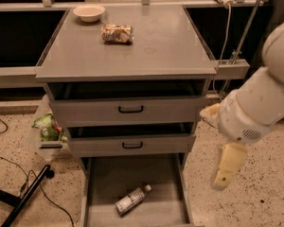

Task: Pick blue plastic bottle from bottom drawer and place on counter

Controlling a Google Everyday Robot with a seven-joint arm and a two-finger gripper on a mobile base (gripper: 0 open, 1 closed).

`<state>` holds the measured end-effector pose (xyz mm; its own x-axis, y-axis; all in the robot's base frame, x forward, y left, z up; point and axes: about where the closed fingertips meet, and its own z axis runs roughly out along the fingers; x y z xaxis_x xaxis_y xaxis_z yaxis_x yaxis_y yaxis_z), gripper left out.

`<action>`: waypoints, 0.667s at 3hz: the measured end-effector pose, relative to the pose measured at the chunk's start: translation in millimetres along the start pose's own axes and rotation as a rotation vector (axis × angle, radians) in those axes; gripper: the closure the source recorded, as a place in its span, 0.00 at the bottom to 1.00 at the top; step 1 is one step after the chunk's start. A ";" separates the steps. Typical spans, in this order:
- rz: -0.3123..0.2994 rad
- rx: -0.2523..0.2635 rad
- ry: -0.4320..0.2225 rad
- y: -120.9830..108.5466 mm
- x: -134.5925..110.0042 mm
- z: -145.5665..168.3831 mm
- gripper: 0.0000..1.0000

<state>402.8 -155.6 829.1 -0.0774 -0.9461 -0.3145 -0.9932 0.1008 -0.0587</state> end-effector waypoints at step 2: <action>0.002 -0.031 0.003 10.7 3.4 23.0 0.00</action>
Offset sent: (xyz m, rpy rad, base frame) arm -0.0108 0.0028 -0.0193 -0.0005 0.0308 0.0118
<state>394.0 -150.7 805.6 -0.0798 -0.9467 -0.3121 -0.9952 0.0933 -0.0287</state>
